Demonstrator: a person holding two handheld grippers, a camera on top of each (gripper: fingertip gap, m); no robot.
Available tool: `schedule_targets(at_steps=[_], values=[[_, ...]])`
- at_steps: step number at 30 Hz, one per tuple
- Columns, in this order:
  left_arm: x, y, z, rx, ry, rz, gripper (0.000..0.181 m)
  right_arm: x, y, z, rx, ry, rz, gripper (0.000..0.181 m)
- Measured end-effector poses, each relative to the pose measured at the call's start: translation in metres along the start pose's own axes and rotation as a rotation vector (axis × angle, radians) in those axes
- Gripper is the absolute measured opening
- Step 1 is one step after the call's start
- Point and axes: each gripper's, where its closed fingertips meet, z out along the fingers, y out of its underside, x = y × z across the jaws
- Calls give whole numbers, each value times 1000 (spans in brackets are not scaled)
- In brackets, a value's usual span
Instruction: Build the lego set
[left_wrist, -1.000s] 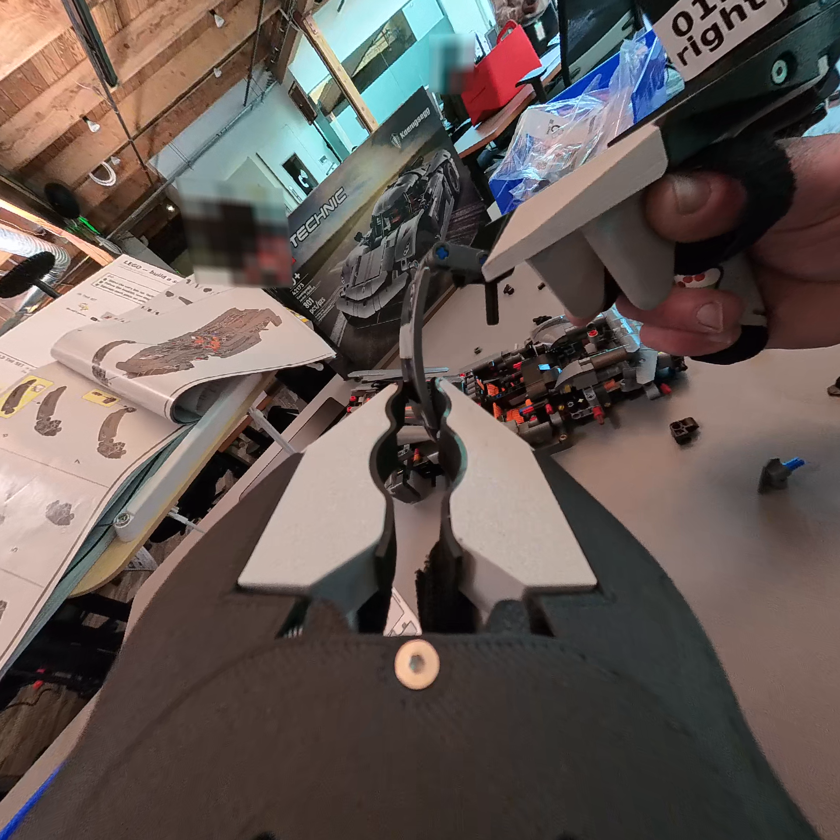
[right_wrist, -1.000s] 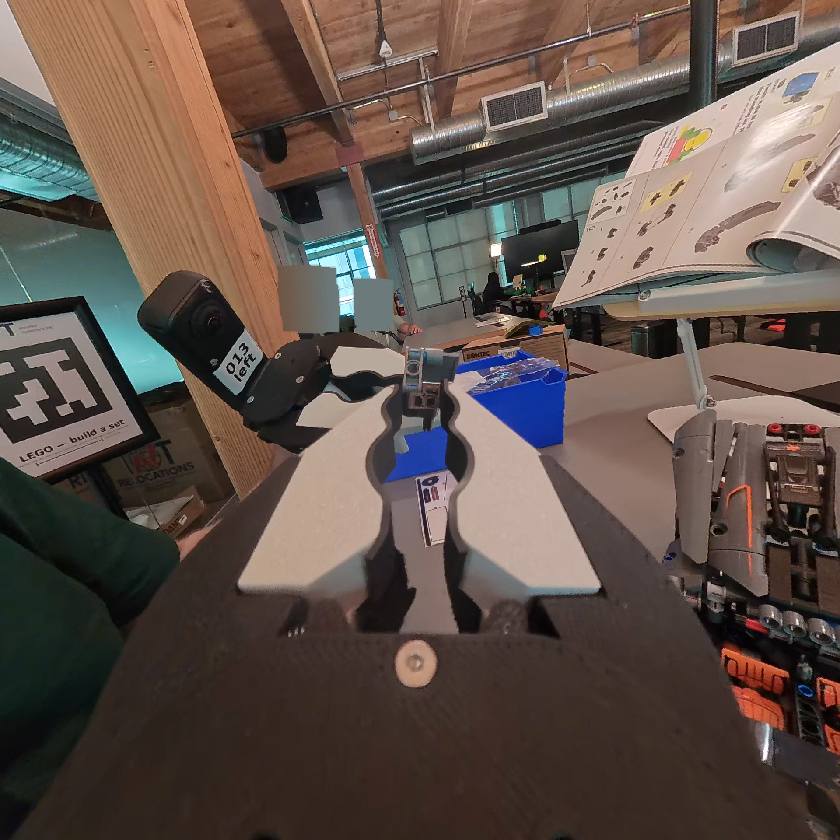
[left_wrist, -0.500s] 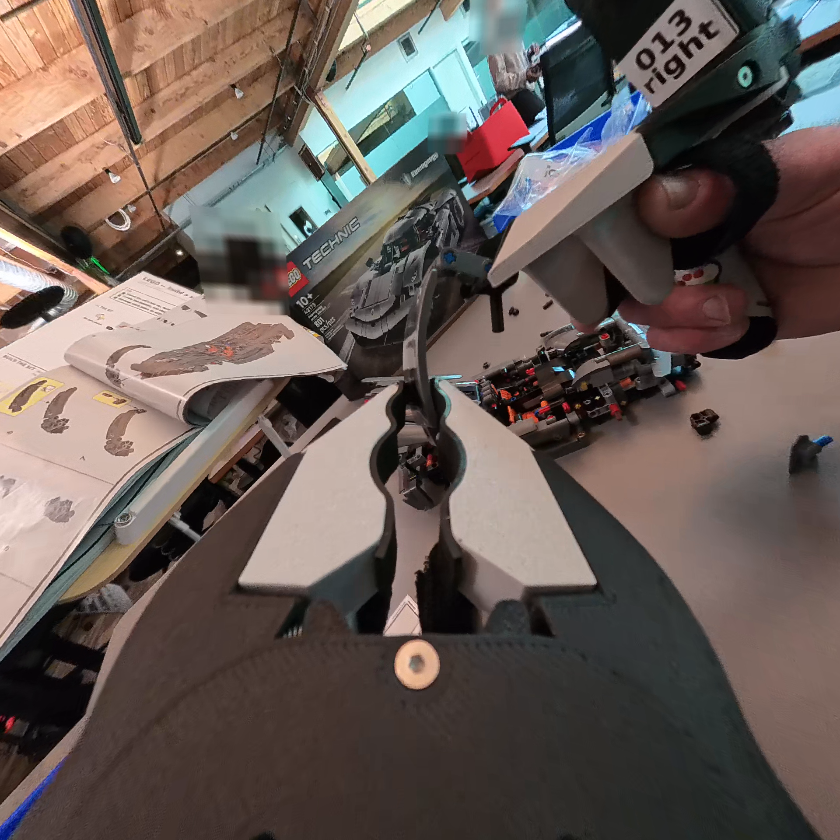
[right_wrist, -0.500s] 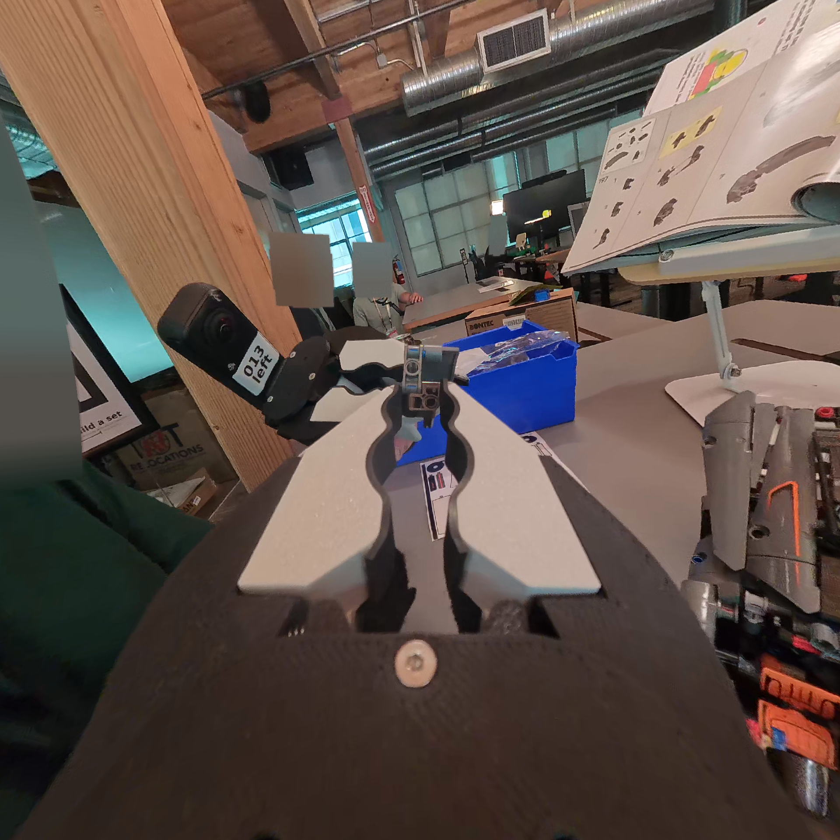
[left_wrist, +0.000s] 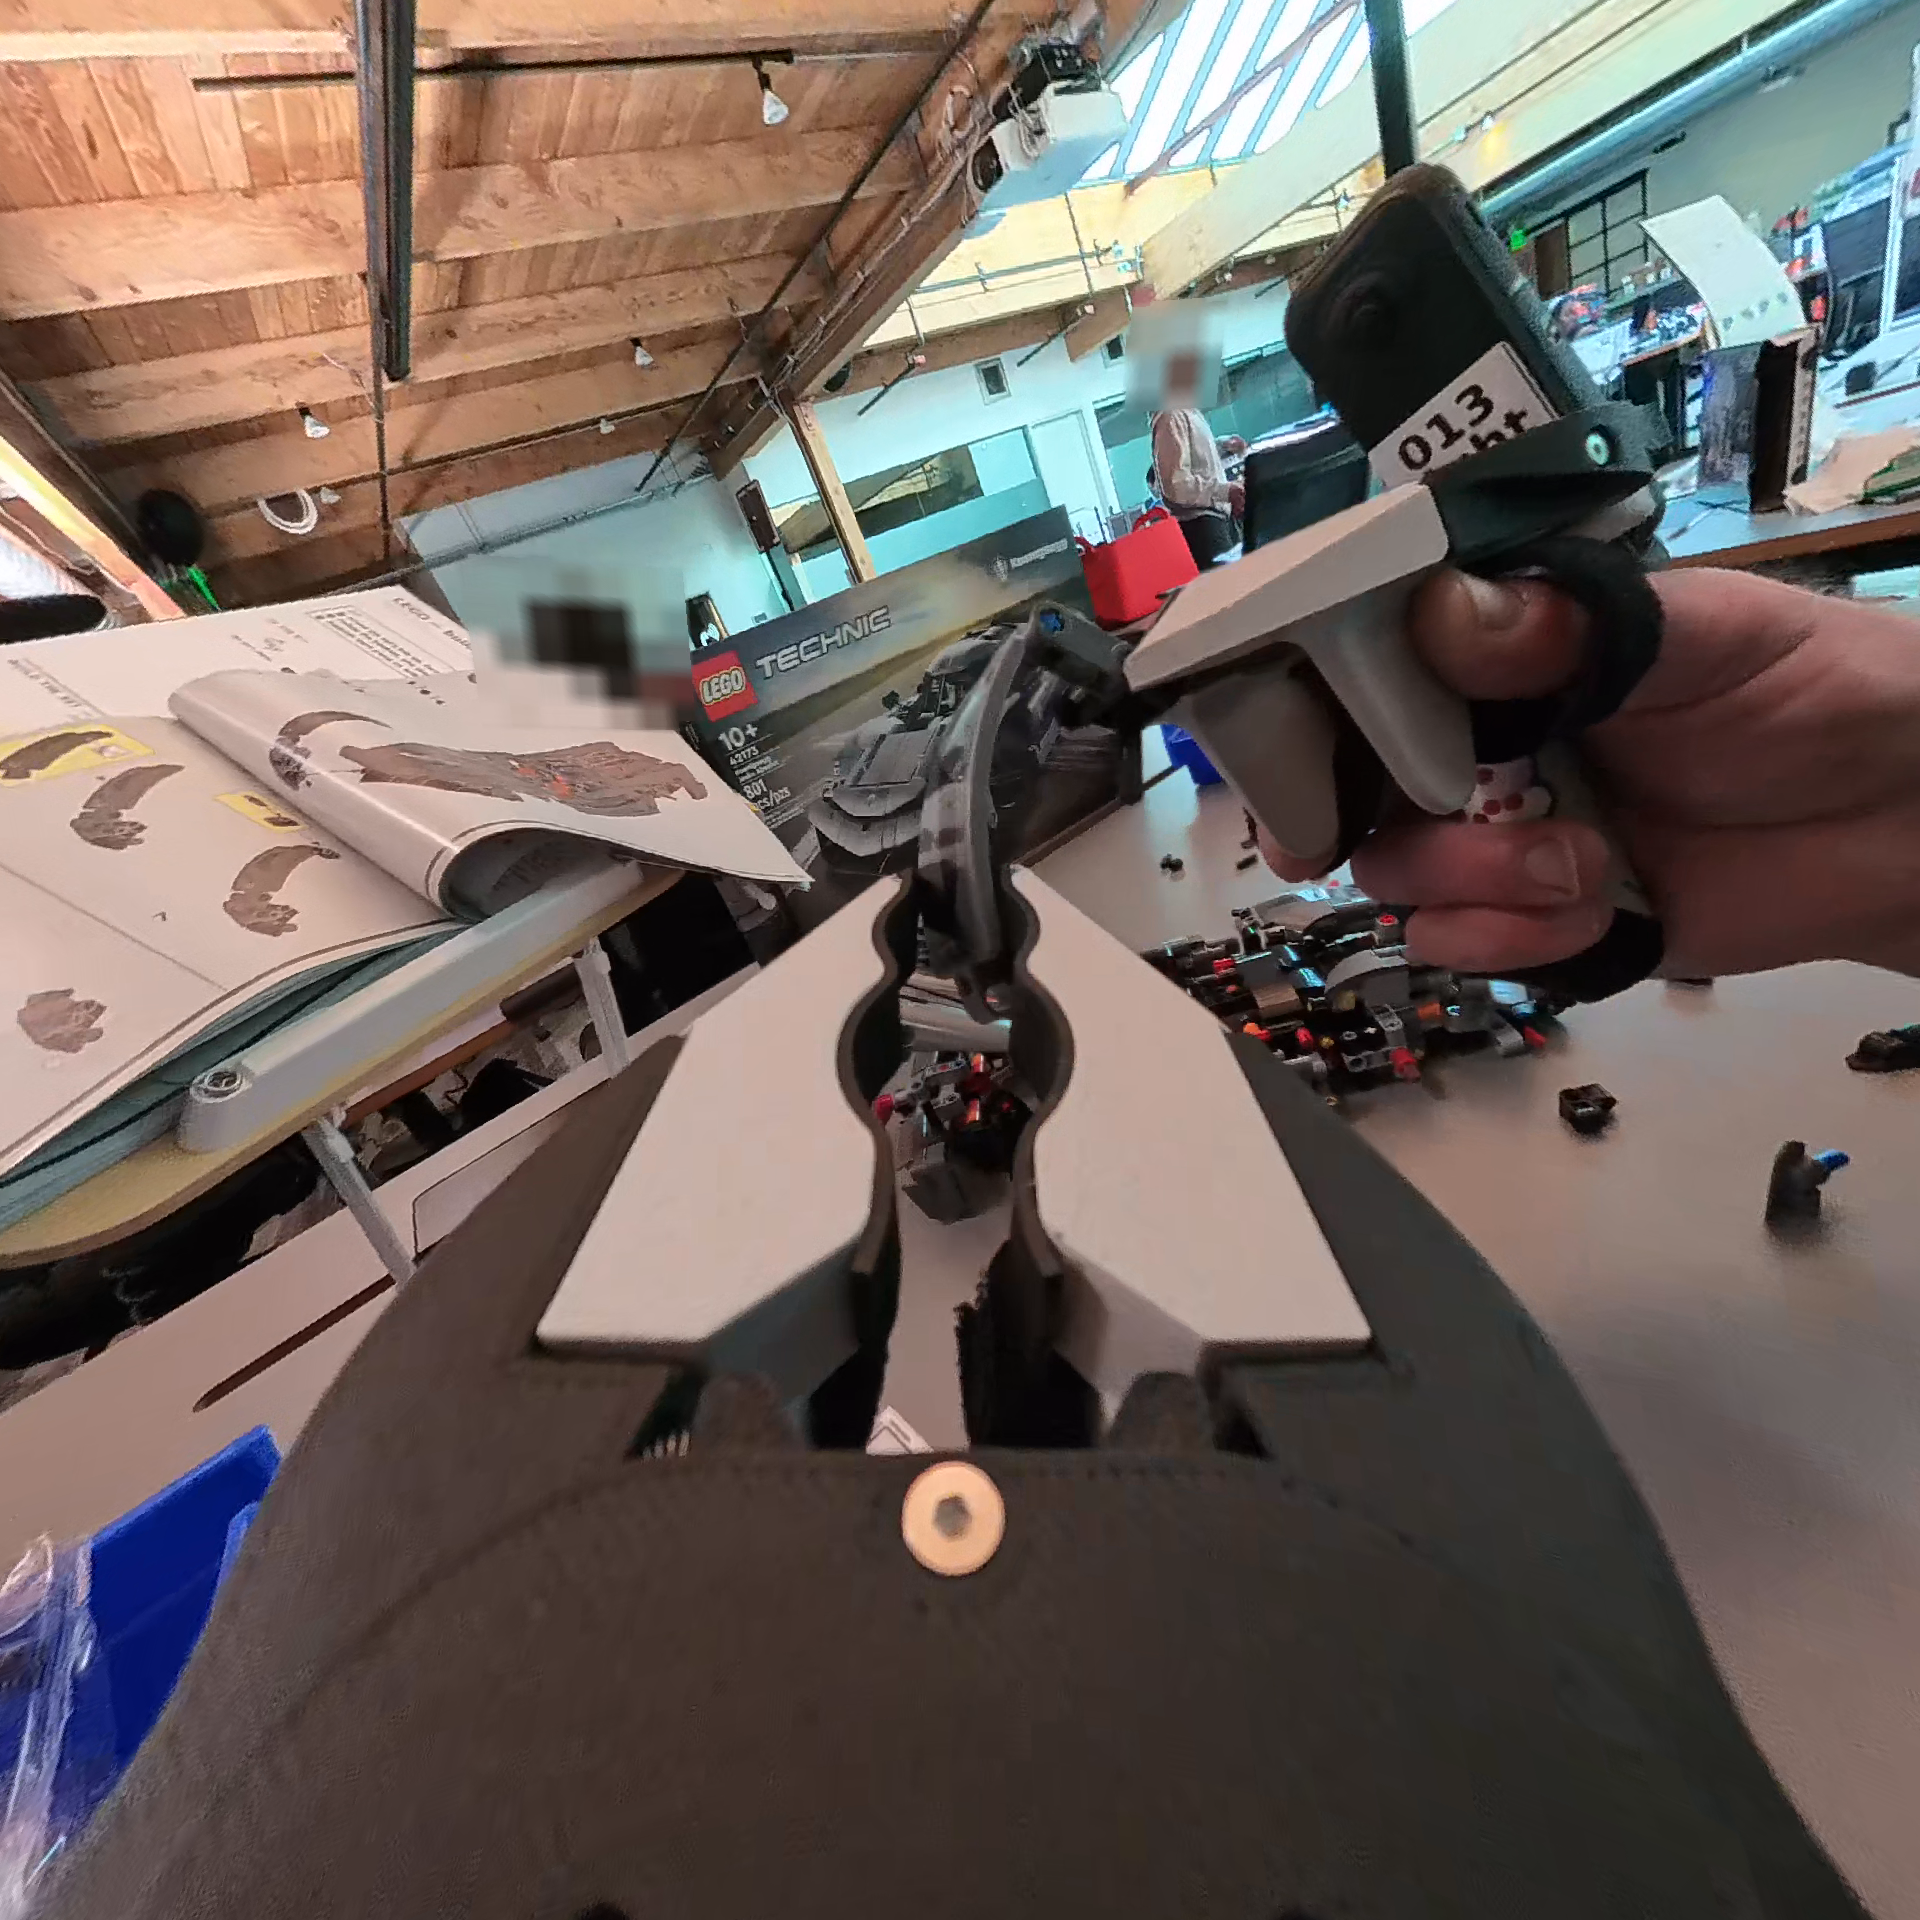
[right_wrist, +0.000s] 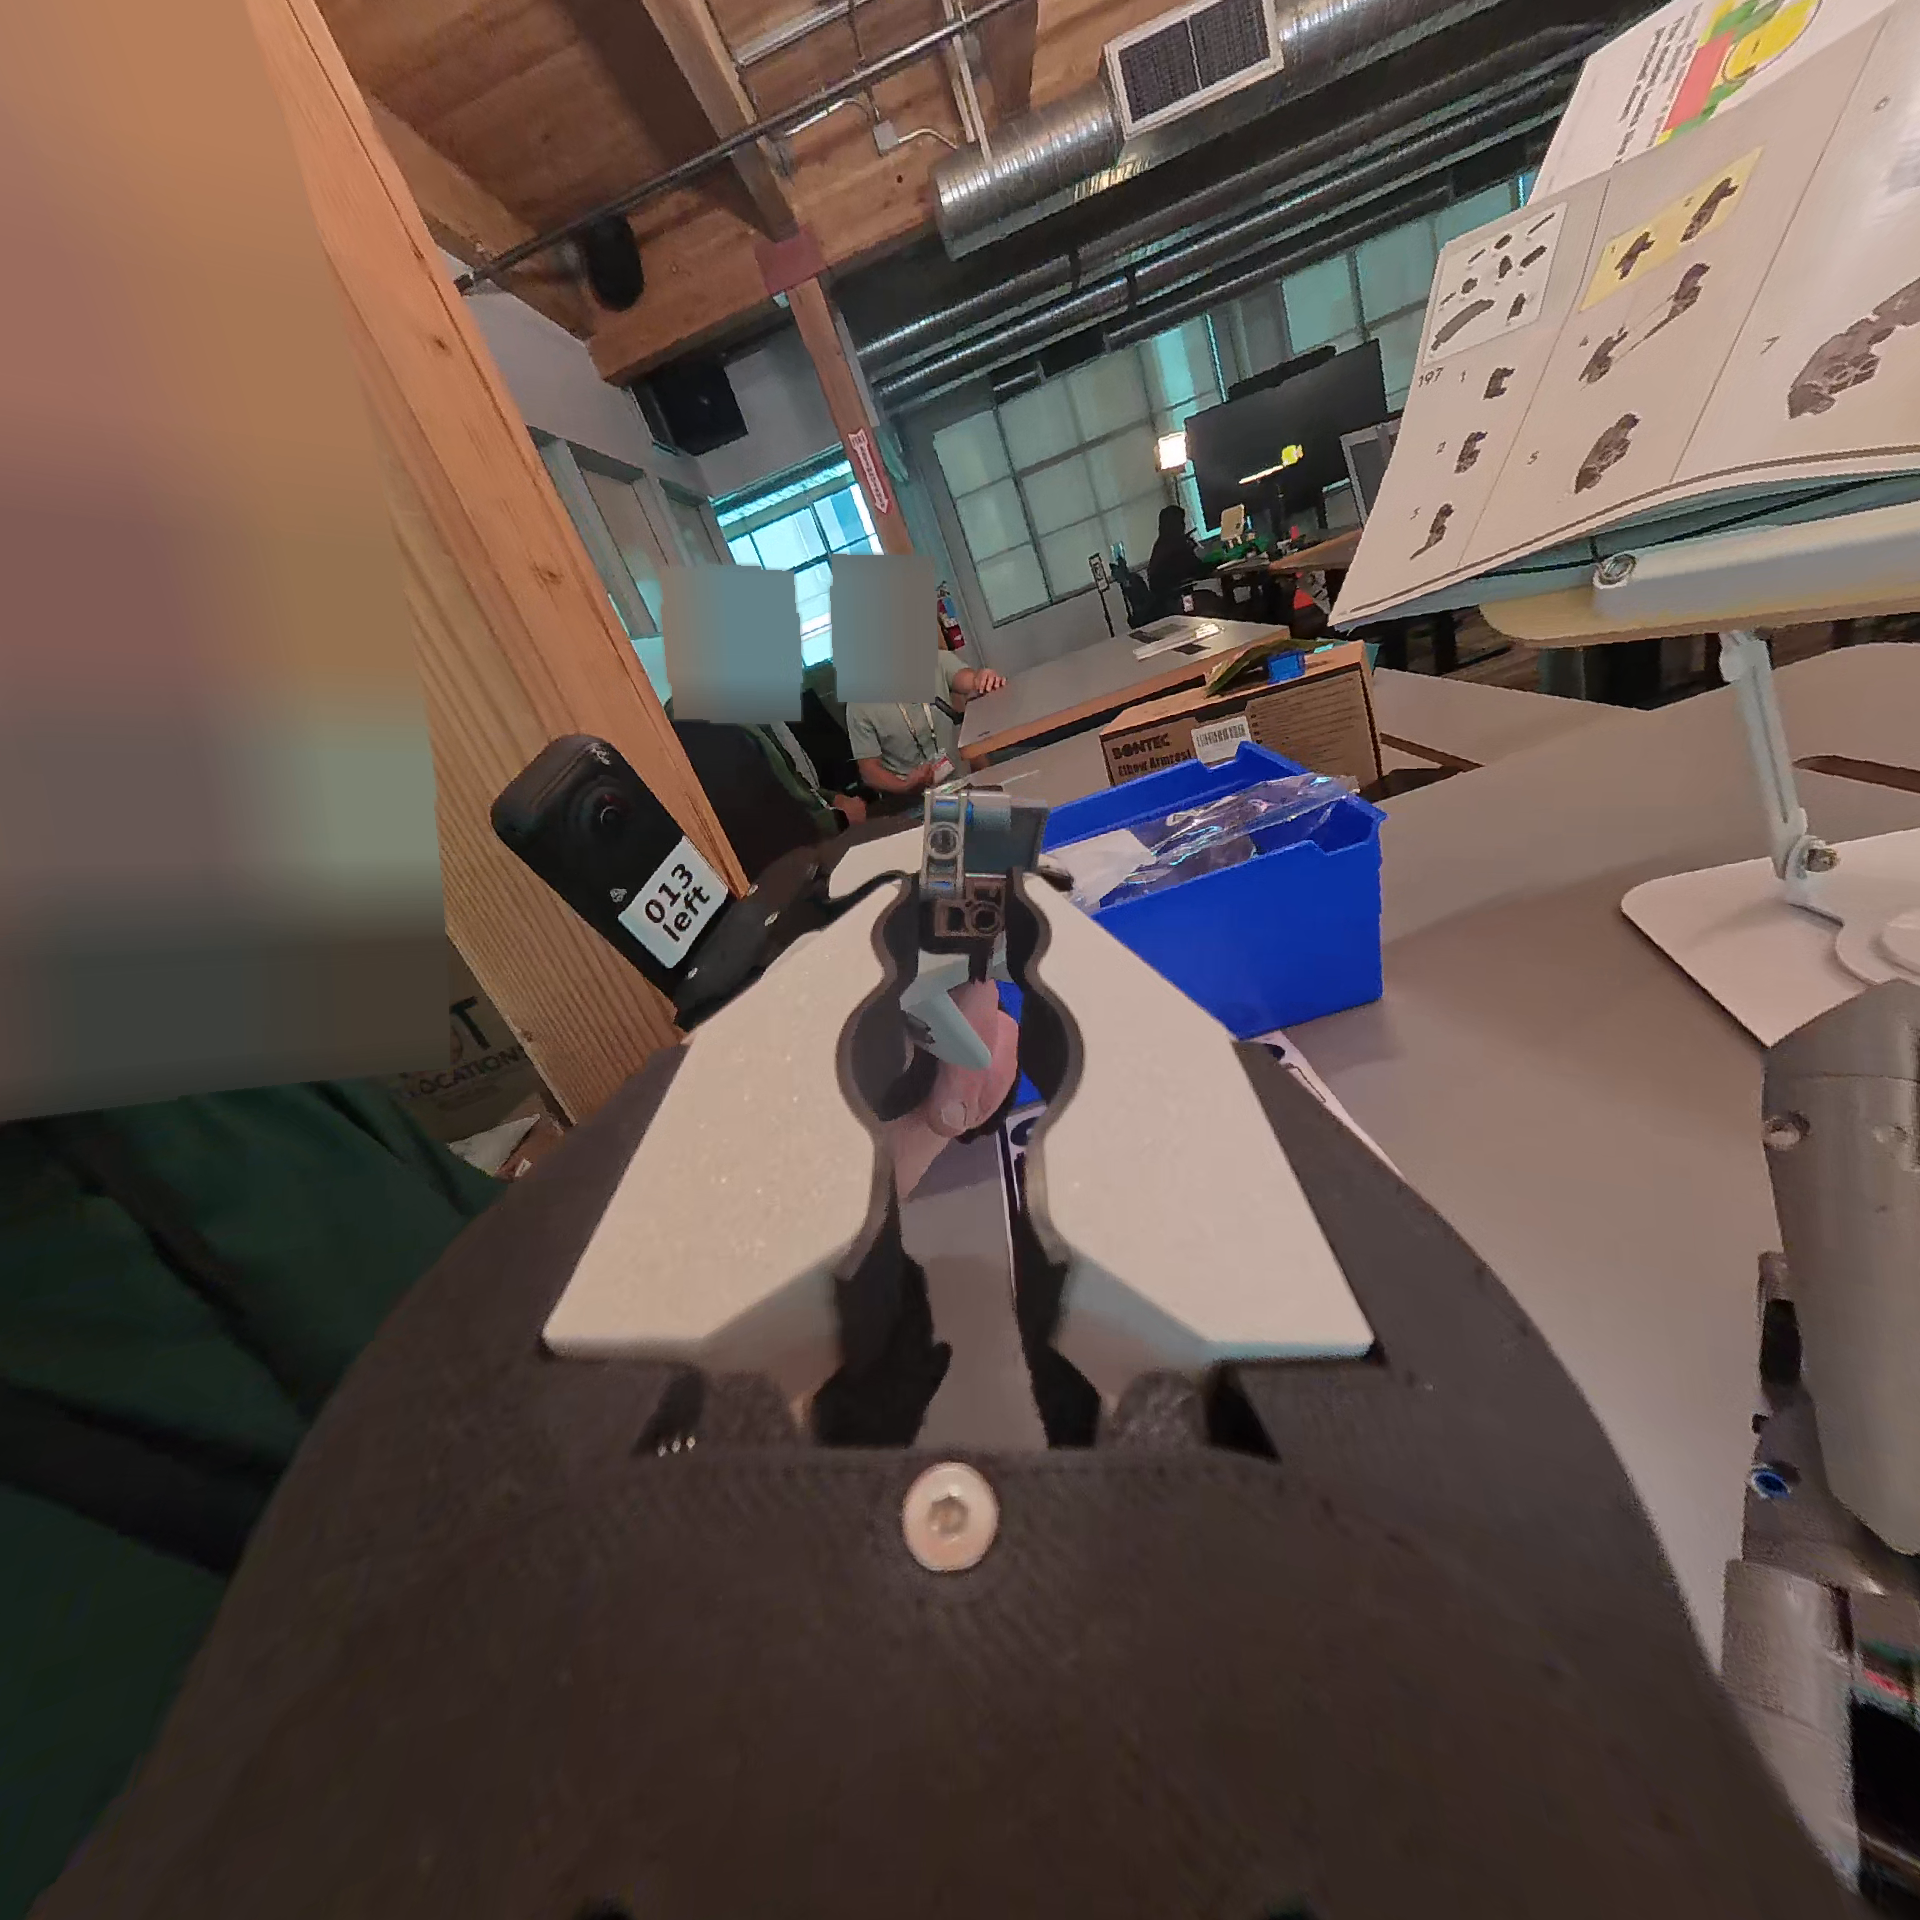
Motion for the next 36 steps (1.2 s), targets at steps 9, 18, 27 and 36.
schedule_targets(at_steps=[9,18,27,36], values=[[-3,3,3,5,-28,-4,23,6,-8,4,31,-8,8,14],[-9,-7,2,57,-58,0,13,5,-13,1,56,-20,23,14],[-10,-9,4,55,-49,7,11,-3,-11,2,26,92,-195,14],[-13,-11,7,39,-96,55,12,-5,-1,15,-144,443,-728,15]])
